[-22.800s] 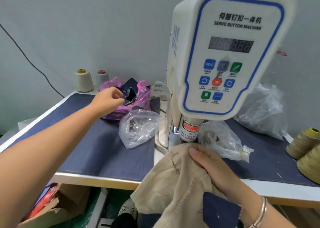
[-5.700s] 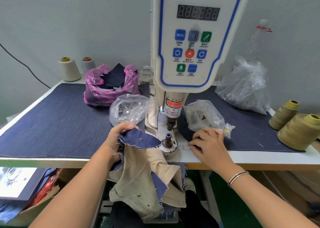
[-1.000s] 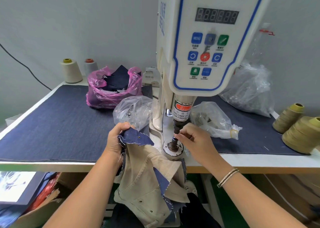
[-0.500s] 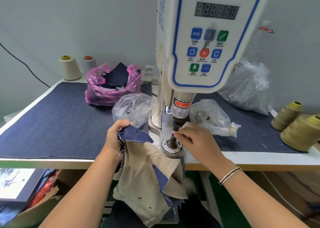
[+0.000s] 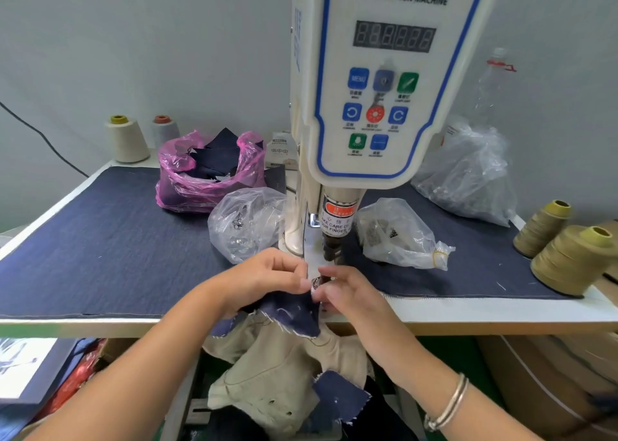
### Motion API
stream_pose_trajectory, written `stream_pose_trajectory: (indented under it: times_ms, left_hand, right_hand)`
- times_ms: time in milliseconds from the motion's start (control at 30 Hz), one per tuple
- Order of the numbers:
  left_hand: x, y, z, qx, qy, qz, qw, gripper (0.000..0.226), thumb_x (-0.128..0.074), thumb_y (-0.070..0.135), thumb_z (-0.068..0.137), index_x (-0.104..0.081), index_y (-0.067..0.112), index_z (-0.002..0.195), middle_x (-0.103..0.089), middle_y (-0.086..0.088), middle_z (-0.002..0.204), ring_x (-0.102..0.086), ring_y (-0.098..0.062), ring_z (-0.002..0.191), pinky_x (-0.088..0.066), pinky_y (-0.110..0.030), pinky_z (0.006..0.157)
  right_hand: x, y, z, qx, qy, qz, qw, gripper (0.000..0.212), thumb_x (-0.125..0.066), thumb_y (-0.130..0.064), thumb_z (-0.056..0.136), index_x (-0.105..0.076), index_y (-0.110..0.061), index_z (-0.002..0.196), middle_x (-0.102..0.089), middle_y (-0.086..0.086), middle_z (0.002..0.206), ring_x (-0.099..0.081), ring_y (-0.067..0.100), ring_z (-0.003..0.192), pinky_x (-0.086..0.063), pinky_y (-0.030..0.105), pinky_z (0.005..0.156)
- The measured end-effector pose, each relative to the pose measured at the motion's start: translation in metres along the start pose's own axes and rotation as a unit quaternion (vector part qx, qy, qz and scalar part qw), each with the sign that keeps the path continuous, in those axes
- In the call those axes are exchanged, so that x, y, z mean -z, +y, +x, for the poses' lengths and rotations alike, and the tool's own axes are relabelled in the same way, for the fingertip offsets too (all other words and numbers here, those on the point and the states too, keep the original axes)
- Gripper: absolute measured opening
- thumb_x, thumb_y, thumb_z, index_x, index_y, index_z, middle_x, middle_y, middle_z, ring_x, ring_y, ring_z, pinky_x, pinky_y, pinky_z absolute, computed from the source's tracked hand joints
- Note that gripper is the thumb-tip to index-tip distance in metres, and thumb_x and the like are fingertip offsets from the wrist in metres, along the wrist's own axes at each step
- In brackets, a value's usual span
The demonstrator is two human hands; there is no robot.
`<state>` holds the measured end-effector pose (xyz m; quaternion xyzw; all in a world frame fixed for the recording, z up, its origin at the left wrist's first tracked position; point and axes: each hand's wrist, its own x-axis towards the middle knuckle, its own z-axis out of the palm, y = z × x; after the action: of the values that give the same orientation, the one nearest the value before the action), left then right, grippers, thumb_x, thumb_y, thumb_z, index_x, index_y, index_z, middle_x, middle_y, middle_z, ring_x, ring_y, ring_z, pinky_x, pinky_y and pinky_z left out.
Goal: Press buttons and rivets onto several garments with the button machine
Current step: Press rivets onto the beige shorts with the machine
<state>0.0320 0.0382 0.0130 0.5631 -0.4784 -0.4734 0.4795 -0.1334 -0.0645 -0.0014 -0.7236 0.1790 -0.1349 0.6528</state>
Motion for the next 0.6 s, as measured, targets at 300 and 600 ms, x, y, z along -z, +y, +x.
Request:
stream_pose_trajectory:
  times_ms: [300,600]
  left_hand:
    - [-0.003,0.03,-0.002,0.025,-0.029,0.156,0.987,0.02,-0.067,0.032,0.086,-0.064,0.02,0.071,-0.054,0.005,0.069,-0.047,-0.008,0.067,-0.039,-0.018,0.065]
    - [-0.003,0.026,0.008,0.033,-0.044,0.158,0.986,0.005,-0.069,0.029,0.081,-0.068,0.025,0.08,-0.064,0.012,0.074,-0.057,-0.002,0.07,-0.044,-0.013,0.067]
  right_hand:
    - [0.018,-0.01,0.013,-0.035,-0.096,-0.033,0.994,0.016,-0.063,-0.028,0.084,-0.061,-0.027,0.068,-0.056,-0.009,0.073,-0.052,0.005,0.073,-0.041,0.018,0.07]
    - [0.034,-0.003,0.012,-0.066,-0.098,0.103,0.988,0.018,-0.061,-0.017,0.078,-0.076,-0.023,0.084,-0.072,0.0,0.085,-0.065,0.012,0.083,-0.048,0.019,0.071]
